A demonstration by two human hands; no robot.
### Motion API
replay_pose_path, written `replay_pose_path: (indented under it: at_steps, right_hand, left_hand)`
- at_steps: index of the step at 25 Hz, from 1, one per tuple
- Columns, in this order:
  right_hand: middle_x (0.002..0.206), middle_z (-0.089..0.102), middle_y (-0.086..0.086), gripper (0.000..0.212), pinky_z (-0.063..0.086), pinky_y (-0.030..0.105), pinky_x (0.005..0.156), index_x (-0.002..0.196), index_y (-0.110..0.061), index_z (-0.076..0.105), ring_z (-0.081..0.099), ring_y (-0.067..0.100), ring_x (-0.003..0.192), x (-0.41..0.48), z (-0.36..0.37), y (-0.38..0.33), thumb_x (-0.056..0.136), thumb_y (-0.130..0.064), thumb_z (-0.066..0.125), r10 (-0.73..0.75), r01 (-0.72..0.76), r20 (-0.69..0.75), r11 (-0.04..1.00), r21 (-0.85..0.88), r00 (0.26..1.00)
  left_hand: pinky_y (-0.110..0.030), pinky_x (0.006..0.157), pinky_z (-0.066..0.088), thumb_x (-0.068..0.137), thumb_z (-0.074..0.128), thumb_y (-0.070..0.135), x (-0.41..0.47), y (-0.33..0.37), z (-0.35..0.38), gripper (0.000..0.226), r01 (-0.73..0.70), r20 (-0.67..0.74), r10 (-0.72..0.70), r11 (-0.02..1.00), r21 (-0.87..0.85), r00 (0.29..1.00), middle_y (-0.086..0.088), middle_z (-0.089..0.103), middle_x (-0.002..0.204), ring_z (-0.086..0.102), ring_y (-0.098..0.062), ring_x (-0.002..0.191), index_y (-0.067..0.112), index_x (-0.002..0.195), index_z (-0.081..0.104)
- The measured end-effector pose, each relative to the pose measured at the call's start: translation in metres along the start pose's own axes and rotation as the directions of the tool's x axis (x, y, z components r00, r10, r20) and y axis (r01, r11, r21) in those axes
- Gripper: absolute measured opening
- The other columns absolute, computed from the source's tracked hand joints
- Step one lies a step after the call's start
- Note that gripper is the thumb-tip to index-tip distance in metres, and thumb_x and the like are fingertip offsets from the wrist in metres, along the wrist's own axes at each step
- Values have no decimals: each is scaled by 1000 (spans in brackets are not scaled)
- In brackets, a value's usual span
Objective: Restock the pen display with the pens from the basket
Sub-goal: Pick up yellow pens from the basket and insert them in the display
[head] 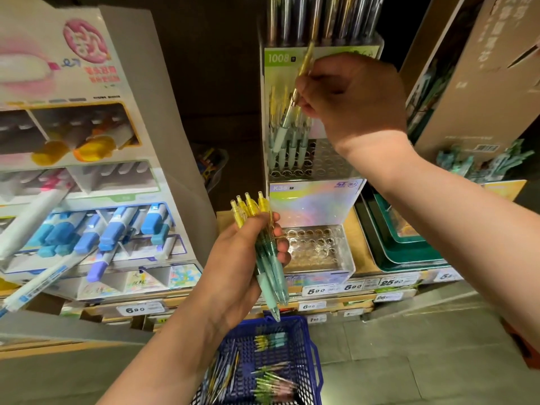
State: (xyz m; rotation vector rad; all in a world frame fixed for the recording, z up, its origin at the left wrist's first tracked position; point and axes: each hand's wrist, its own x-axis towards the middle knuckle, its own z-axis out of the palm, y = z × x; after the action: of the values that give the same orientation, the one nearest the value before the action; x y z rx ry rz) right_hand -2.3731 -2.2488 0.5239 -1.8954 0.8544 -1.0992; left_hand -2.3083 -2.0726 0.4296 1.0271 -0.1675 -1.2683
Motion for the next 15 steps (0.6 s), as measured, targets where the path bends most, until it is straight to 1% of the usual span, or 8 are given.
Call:
replay_pose_path:
  at_steps: [1, 4, 6, 8, 10, 12, 13, 15]
  right_hand:
    - [82, 77, -1, 2, 61, 39, 83, 90, -22, 74, 75, 15, 77, 1, 2, 1, 90, -21, 72, -16, 16, -2, 1000, -20, 1000]
    - [84, 77, -3, 12, 59, 38, 85, 97, -18, 76, 74, 13, 79, 5, 3, 1, 89, -26, 72, -45, 41, -32, 994, -99, 998]
    - [85, 77, -5, 15, 59, 38, 86, 97, -18, 76, 74, 11, 80, 3, 5, 0, 88, -29, 72, -46, 46, 3, 987, -153, 999]
    - [82, 75, -9, 13, 58, 33, 86, 94, -20, 76, 73, 7, 78, -1, 7, 0, 87, -30, 74, -50, 57, 38, 979, -196, 998]
    - [79, 71, -14, 12, 55, 23, 86, 94, -22, 76, 71, 5, 78, -5, 9, 1, 87, -31, 75, -66, 90, 93, 954, -284, 993]
    - [76, 66, -17, 13, 46, 4, 77, 95, -23, 77, 68, 1, 79, -9, 12, 4, 87, -33, 74, -38, 95, 155, 920, -381, 987]
    - [75, 64, -17, 13, 41, -2, 72, 95, -23, 77, 66, -1, 76, -11, 14, 6, 88, -34, 73, -16, 87, 174, 909, -408, 985]
    - [73, 61, -20, 12, 35, -7, 67, 96, -24, 76, 60, -3, 69, -12, 16, 7, 90, -33, 72, 16, 64, 185, 907, -417, 983]
  left_hand:
    - [-28, 52, 47, 103, 52, 14, 0, 0, 0, 17, 6, -6, -6, 1000, 2, 1000, -8, 55, 78, 52, -17, 58, 2, 111, 59]
    - [-28, 54, 46, 103, 48, 11, -1, -2, 1, 17, 10, -16, -10, 1000, 15, 1000, -8, 54, 79, 52, -17, 60, 1, 113, 59]
    - [-28, 55, 47, 104, 48, 11, -2, -3, -1, 17, 5, -22, -5, 1000, 16, 1000, -8, 53, 80, 52, -17, 61, 1, 114, 59]
    - [-27, 56, 49, 104, 51, 11, -3, -3, -2, 18, -1, -17, 1, 1000, 14, 1000, -8, 54, 81, 54, -17, 62, 1, 117, 59]
    - [-27, 59, 53, 104, 54, 13, -4, -3, -5, 22, -17, -7, 17, 1000, 12, 1000, -8, 56, 82, 56, -16, 65, -1, 120, 60]
    - [-28, 65, 56, 101, 58, 16, -6, -3, -7, 26, -39, 6, 39, 999, 15, 999, -8, 60, 84, 60, -17, 69, -2, 120, 62]
    - [-29, 67, 58, 99, 60, 17, -6, -2, -8, 26, -48, 13, 48, 999, 21, 999, -8, 62, 85, 62, -17, 71, -2, 118, 63]
    - [-29, 69, 59, 98, 61, 19, -6, -2, -9, 24, -64, 17, 64, 997, 38, 998, -9, 65, 88, 65, -18, 74, 0, 112, 65]
